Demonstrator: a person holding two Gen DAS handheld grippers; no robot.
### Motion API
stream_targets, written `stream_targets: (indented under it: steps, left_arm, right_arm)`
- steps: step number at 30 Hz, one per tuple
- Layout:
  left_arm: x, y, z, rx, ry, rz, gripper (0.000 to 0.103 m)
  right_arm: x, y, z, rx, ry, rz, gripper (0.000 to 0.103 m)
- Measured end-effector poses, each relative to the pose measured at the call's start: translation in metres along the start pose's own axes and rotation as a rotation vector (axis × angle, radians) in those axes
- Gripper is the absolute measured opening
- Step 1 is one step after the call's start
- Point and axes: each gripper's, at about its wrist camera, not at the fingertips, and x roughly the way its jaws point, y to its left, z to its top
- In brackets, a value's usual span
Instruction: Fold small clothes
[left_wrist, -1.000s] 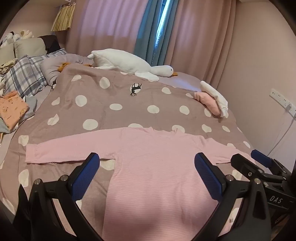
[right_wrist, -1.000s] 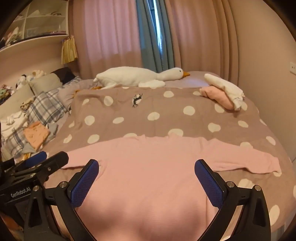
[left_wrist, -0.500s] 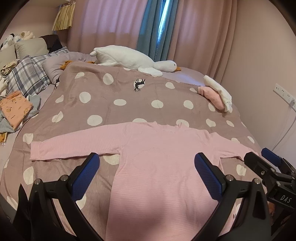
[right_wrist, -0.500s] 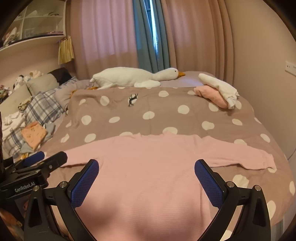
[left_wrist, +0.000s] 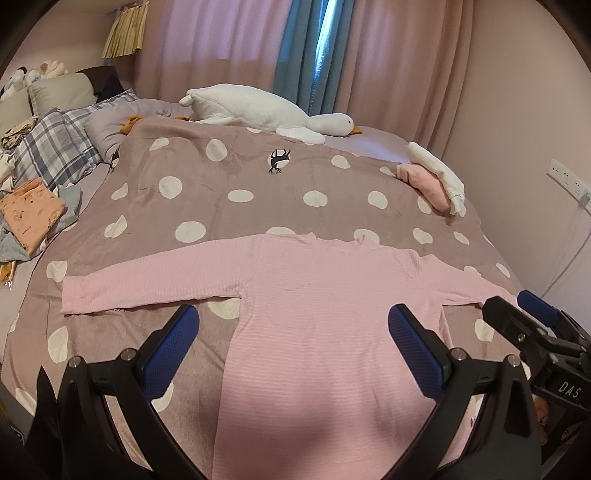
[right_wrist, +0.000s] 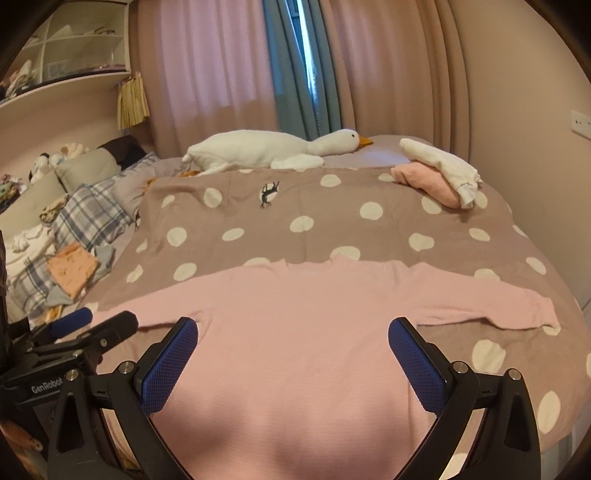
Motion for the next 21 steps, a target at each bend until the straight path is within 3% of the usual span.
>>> stream_targets:
  steps: [10, 21]
  left_arm:
    - [0.006, 0.012, 0.000, -0.011, 0.013, -0.021, 0.102]
    - [0.013, 0.022, -0.002, 0.003, 0.061, -0.028, 0.103]
  right_arm:
    - [0.013, 0.003, 0.002, -0.001, 0.025, 0.051, 0.102]
    - [0.015, 0.000, 0.003, 0.004, 0.037, 0.023, 0.102]
